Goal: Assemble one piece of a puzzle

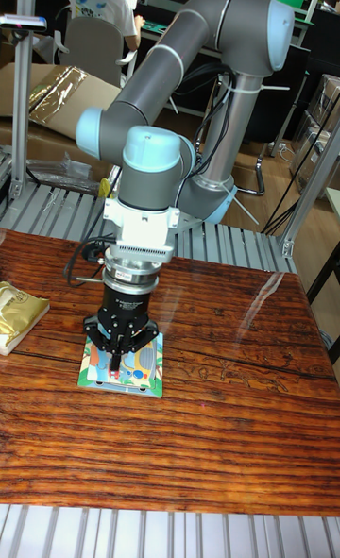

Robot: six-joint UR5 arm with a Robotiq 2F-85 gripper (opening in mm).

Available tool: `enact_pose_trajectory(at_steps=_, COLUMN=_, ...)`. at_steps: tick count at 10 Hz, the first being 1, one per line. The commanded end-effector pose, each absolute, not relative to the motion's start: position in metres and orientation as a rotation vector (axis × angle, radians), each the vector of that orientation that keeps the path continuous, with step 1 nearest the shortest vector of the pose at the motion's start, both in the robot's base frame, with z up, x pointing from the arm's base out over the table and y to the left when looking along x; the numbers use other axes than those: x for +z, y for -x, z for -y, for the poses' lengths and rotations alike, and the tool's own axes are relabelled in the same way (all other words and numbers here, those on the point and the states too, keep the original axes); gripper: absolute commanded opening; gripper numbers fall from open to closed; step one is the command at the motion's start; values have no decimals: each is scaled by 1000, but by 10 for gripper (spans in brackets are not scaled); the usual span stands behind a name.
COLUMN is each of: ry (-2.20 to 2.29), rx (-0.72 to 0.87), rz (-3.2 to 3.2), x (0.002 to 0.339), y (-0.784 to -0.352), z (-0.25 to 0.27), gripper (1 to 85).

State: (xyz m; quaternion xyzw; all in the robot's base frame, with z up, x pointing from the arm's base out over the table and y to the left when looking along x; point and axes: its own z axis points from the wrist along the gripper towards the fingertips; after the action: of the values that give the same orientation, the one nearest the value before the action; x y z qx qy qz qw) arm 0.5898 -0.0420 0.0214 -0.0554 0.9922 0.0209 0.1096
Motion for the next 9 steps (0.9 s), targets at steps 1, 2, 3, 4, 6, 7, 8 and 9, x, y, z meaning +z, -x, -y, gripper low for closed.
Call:
enact_pose_trajectory(at_steps=1, ry=151, rx=81, rz=-2901, x=21, y=-596, z=41, gripper=37)
enact_pose_trajectory(at_steps=2, ry=161, rx=79, rz=-2896, x=20, y=-596, z=43, gripper=33)
enact_pose_trajectory(at_steps=3, ry=169, rx=79, rz=-2891, x=18, y=-596, z=46, gripper=30)
enact_pose_trajectory(at_steps=4, ry=171, rx=81, rz=-2891, x=17, y=-595, z=48, gripper=30)
enact_pose_trajectory(at_steps=6, ry=172, rx=77, rz=-2892, x=16, y=-594, z=50, gripper=27)
enact_pose_trajectory(at_steps=7, ry=167, rx=80, rz=-2893, x=15, y=-593, z=50, gripper=23)
enact_pose_trajectory(at_steps=8, ry=154, rx=81, rz=-2892, x=15, y=-594, z=48, gripper=23)
enact_pose_trajectory(at_steps=9, ry=150, rx=73, rz=-2891, x=14, y=-594, z=49, gripper=20)
